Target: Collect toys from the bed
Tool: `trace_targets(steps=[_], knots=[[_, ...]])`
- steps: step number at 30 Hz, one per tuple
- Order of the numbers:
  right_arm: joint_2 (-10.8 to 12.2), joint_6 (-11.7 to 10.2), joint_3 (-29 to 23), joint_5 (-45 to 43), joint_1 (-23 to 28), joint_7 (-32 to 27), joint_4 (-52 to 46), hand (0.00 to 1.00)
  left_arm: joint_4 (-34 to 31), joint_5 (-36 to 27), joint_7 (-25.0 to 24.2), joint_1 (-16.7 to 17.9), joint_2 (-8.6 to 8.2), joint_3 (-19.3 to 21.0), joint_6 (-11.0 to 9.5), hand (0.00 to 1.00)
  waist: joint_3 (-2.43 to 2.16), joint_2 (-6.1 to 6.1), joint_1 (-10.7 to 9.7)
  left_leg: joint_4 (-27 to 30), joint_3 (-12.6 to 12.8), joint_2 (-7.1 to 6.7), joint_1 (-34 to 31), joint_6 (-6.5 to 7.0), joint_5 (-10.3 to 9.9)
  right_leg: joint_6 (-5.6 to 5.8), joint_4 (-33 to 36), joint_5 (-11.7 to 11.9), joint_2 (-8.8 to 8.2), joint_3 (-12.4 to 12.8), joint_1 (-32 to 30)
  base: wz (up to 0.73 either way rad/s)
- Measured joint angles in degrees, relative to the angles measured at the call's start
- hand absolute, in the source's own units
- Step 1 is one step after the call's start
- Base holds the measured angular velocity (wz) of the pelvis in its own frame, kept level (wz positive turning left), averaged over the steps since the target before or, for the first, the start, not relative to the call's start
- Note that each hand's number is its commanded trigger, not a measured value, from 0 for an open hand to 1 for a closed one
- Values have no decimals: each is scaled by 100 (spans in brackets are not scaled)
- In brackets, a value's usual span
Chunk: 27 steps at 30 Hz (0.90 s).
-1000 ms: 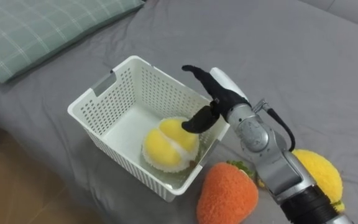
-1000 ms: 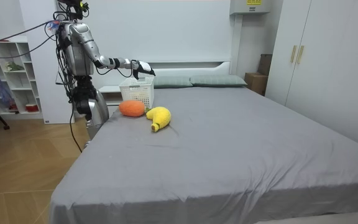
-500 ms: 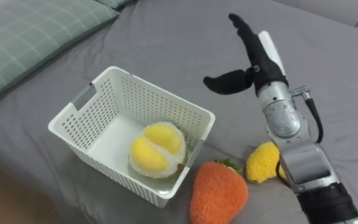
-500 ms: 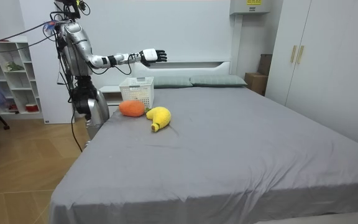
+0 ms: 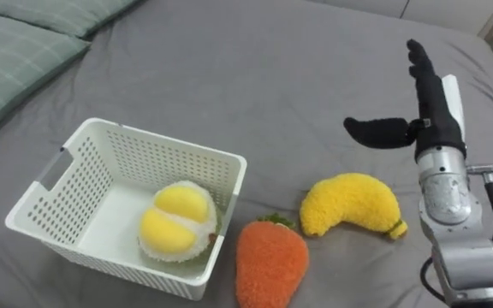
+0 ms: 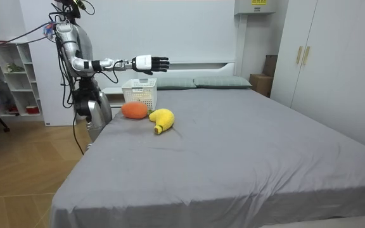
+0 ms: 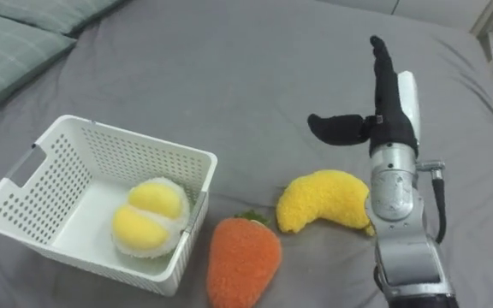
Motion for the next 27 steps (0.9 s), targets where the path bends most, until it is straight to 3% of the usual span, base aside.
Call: trace_targets(steps=[6,20,23,27], knots=[[-24,-81,-257,-28,175,5,374,0,-1,-5,-11,44,-1,38,-4,0,-4,-9,-88,10,94,34,11,-13,-26,-2,-2,1,34,125,-17,-8],[-114,-141,-199,-26,213,113,1678,0,9,-165,-28,-105,32,-49,-130,0,-5,-30,-78,-3,115,30,-95,-6,-29,-6,6,5,24,124,-145,-1],[-116,-132,-149,16,15,118,2139,0,15,-329,-29,-115,92,-210,-131,0,1,-52,-70,19,116,33,-232,-5,-26,-14,24,11,27,128,-276,0],[-267,-129,79,102,-632,133,3126,0,34,-471,-36,-340,172,-345,-121,0,5,-105,-55,135,115,46,-574,-2,-20,-41,53,49,34,129,-581,0]])
